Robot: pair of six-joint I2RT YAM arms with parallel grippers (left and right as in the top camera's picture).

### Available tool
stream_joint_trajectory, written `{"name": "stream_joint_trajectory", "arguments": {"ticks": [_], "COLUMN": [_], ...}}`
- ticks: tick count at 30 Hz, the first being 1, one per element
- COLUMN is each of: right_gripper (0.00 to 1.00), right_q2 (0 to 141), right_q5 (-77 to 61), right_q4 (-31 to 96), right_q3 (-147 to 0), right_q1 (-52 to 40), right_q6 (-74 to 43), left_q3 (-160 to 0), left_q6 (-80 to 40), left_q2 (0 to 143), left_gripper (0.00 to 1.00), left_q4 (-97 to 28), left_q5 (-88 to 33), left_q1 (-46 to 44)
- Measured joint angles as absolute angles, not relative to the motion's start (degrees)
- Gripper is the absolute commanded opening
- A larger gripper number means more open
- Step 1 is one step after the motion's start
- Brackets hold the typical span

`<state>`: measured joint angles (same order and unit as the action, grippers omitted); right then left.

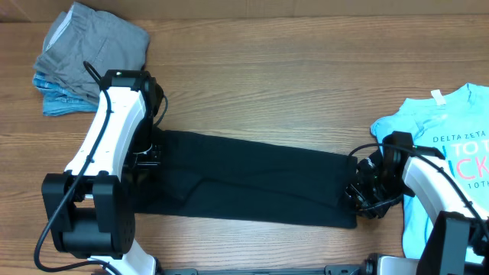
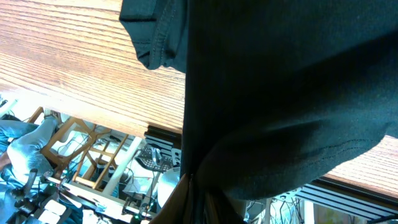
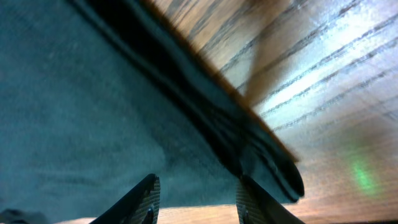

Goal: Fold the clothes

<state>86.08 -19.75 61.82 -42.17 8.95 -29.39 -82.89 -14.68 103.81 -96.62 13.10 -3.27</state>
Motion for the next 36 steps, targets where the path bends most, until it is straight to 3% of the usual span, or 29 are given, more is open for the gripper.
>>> {"name": "stream_joint_trajectory", "arguments": {"ticks": [25, 29, 36], "right_gripper": [0.31, 0.36, 0.31], "right_q2": [86.1, 86.1, 86.1], "right_q5": [-18.6, -18.5, -18.2], "right_q4": [61.5, 61.0, 57.0], "right_q3": [-41.4, -41.5, -38.5], "right_q1": [9.0, 9.0, 9.0], "right_q6": [-32.4, -33.3, -35.2], "left_q3": [-82.9, -82.9, -82.9], "left_q6": [-14.7, -14.7, -14.7], "left_q2": [103.8, 103.8, 103.8], "left_gripper": [0.1, 0.1, 0.09], "left_q4": [-96.6, -96.6, -96.4], "left_q5": [13.1, 13.1, 13.1], "left_q1": [-3.3, -3.3, -3.3]}}
